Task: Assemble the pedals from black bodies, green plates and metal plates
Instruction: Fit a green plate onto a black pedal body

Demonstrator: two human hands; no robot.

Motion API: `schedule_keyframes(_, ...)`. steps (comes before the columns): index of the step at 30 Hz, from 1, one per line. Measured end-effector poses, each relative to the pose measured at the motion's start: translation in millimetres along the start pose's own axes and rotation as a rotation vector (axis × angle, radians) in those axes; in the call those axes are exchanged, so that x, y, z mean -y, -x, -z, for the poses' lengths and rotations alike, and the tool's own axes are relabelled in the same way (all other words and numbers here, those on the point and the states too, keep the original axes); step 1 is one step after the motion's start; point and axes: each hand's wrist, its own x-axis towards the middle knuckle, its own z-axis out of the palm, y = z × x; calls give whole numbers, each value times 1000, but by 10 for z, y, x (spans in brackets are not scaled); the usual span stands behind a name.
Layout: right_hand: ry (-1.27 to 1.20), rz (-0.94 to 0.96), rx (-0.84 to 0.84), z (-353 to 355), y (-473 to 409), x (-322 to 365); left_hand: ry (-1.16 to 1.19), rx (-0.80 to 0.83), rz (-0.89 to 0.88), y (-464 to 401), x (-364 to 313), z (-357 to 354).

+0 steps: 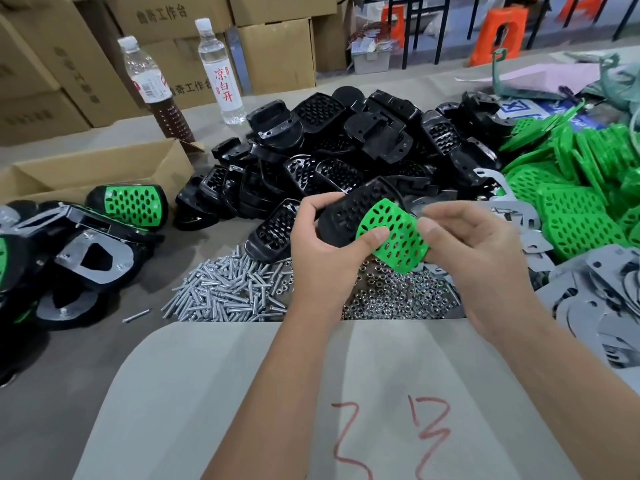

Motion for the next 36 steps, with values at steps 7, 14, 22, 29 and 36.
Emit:
schedule_keyframes(7,90,91,-84,-5,20,6,152,-36,141,0,-30,-37)
schedule_keyframes(14,129,134,12,-13,19,56,85,61,177,7,-47,-56)
schedule_keyframes(22,282,181,-62,-80,47,35,0,147,137,45,-62,-53)
schedule_keyframes(29,374,231,-94,-85,73,35,17,164,149,47,-74,-52)
schedule_keyframes(36,367,229,-153,-126,94,11,-26,190,87,37,-35,-54)
